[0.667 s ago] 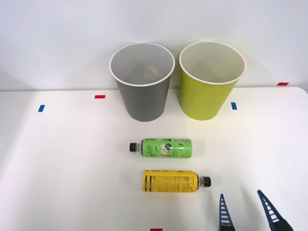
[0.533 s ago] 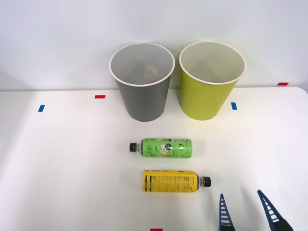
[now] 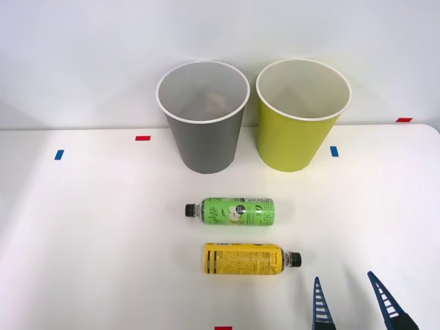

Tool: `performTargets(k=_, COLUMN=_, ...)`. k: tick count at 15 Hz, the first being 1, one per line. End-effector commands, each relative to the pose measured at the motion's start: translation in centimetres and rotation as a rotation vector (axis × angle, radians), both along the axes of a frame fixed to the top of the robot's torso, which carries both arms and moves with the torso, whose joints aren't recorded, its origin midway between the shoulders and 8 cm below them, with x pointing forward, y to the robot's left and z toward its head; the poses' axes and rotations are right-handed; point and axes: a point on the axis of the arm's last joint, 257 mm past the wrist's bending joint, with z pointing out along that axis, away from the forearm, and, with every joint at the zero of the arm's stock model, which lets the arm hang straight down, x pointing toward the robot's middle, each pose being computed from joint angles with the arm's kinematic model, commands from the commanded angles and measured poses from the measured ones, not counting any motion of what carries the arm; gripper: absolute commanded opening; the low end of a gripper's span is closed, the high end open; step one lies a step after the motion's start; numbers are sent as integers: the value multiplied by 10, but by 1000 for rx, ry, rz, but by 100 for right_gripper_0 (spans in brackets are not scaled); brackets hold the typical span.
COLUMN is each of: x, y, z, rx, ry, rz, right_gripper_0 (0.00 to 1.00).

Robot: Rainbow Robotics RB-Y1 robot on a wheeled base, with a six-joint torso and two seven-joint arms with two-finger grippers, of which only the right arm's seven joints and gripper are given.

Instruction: Put cans in the gray bin, plastic bottles in the light green bin

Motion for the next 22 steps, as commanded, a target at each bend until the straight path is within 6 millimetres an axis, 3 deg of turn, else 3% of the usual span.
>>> performTargets(k=1, x=0, y=0, z=0, rx=0, ry=0, rz=0, right_gripper_0=89)
performTargets(k=22, x=0, y=0, z=0, rx=0, ry=0, rz=0, right_gripper_0=89)
